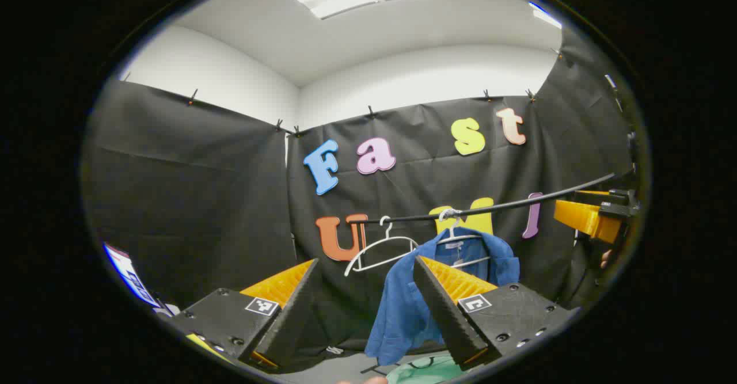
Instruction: Grasp the clothes on the hanger with both hands and then place them into the laundry hamper below.
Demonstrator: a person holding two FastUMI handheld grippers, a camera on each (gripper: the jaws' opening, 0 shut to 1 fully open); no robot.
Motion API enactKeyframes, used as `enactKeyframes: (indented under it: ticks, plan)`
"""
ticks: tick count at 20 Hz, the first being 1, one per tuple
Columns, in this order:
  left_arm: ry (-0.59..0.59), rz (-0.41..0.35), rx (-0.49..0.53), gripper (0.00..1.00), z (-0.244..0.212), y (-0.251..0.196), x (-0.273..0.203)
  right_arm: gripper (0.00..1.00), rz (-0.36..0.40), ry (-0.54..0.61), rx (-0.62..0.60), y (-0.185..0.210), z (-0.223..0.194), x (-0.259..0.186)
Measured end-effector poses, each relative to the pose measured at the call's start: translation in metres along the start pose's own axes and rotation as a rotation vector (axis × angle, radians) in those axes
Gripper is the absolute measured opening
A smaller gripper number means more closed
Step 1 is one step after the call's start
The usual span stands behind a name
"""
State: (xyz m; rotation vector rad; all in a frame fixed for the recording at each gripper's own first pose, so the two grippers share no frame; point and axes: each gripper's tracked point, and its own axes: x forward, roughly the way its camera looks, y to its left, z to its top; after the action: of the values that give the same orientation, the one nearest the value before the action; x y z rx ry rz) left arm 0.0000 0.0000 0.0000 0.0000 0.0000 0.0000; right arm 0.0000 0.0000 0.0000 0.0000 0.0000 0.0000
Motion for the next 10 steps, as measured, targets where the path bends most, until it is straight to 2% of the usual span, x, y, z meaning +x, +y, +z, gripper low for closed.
enactKeyframes:
  ticks: [6,10]
  plan:
    - [0.005,-0.039,-0.092,0.99,-0.020,0.031,0.035,1.00,-0.120,0.031,-0.032,0.013,-0.025,0.025]
    - [0.026,-0.089,-0.075,1.00,-0.035,0.039,0.057,1.00,-0.195,0.066,-0.045,0.017,-0.035,0.033]
